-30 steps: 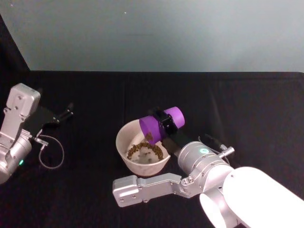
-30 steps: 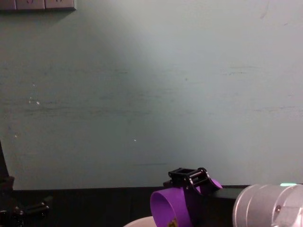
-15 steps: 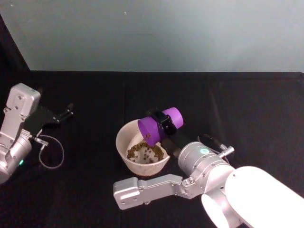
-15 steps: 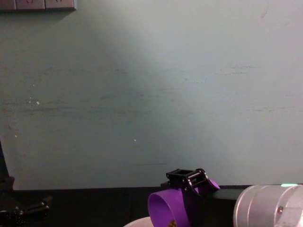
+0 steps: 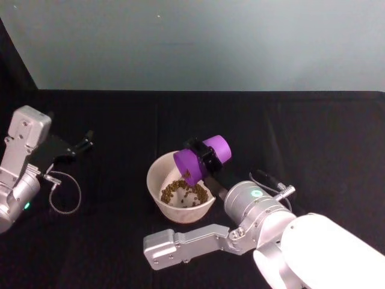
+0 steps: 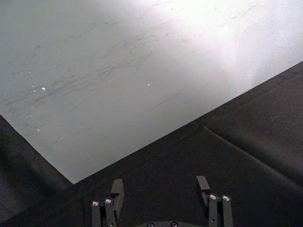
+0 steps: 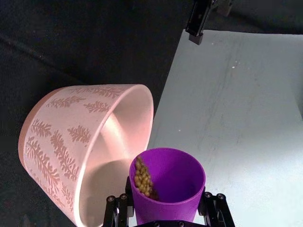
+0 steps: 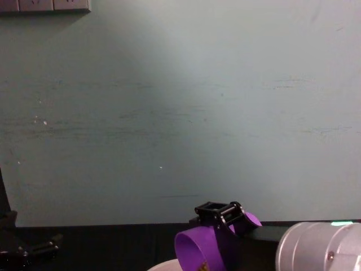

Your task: Pick up the cup and pour the mung beans from the cup into the bowl.

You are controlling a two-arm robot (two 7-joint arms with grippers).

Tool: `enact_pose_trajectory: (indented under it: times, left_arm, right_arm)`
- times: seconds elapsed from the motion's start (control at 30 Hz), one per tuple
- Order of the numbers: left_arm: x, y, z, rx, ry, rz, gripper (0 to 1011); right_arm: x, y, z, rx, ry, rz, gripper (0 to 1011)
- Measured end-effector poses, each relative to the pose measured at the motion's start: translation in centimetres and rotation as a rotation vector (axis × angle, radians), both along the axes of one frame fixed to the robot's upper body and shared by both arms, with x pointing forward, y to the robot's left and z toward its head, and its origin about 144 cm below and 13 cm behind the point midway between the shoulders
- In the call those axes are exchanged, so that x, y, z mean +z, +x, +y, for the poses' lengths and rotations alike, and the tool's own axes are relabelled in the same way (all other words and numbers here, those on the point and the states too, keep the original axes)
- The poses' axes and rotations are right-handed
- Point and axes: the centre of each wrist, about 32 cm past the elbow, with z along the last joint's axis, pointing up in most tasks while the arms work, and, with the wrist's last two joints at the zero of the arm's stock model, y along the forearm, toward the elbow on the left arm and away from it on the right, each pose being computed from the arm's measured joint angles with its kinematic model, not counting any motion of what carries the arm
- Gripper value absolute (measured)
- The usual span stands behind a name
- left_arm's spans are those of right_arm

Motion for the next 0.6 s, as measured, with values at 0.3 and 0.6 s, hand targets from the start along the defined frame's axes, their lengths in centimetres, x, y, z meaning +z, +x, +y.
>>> enact_pose_trajectory:
  times: [0.3,0.6]
  left_arm:
    - [0.0,0.0,0.0,0.0,0.0,0.0,1000]
    - [0.0,0.0,0.0,0.0,0.0,0.0,1000]
  right_arm:
    - [-0.17,-0.18,0.46,0.004,-0.058,-0.034,726]
    - [-0.39,-0.37,0.82,0.007,-0.096,-0.061,726]
